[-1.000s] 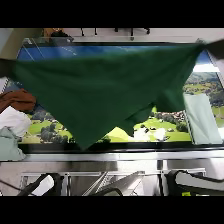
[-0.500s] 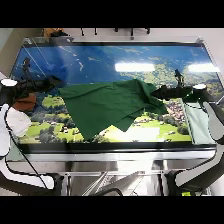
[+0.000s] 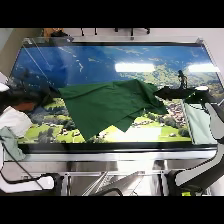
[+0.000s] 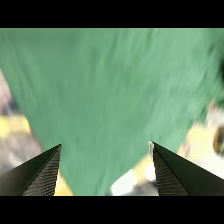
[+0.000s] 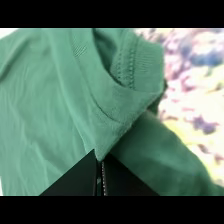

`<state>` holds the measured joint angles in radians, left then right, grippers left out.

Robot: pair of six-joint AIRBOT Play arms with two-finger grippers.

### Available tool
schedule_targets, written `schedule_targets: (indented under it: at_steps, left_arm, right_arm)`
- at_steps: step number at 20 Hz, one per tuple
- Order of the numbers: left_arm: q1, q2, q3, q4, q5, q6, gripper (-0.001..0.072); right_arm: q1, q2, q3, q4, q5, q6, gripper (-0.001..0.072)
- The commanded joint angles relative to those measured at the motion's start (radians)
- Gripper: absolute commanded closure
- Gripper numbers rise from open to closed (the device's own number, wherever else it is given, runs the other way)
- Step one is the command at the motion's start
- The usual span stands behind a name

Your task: Fold the shirts.

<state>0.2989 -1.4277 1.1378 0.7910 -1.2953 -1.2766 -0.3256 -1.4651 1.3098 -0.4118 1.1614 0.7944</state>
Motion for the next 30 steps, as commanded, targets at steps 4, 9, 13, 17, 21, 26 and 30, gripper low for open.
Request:
schedule_targets:
  at_steps: [4,9,13,17,21,26,30]
  left_arm:
    - [-0.225,0.24,-0.602,-0.08,0.315,-0.035,0.0096]
    - [-0.426,0.255,-0.731,-0.192,0.526,-0.037,0.0096]
    - [-0.456,0.256,-0.691,-0.19,0.59,-0.042,0.0097]
    - [-0.456,0.255,-0.61,-0.18,0.647,-0.007,0.0682]
    - [-0.379,0.195,-0.507,-0.123,0.581,0.035,0.069]
    - [-0.138,0.085,-0.358,-0.05,0.34,0.074,0.0691]
    - [-0.039,0.081,-0.282,-0.052,0.268,0.122,0.0691]
  right_arm:
    - [-0.02,0.004,0.001,0.025,-0.002,-0.018,0.0692]
    - [-0.02,0.004,0.001,0.077,0.032,-0.04,0.0692]
    - [-0.022,0.004,0.001,0.076,0.048,-0.048,0.0692]
    - [-0.022,0.004,0.001,0.076,0.047,-0.064,0.0691]
    - [-0.022,0.004,0.001,0.072,0.048,-0.066,0.0691]
    - [-0.022,0.004,0.001,0.068,0.095,-0.065,0.0692]
    - [-0.018,0.02,-0.009,0.072,0.195,-0.047,0.0692]
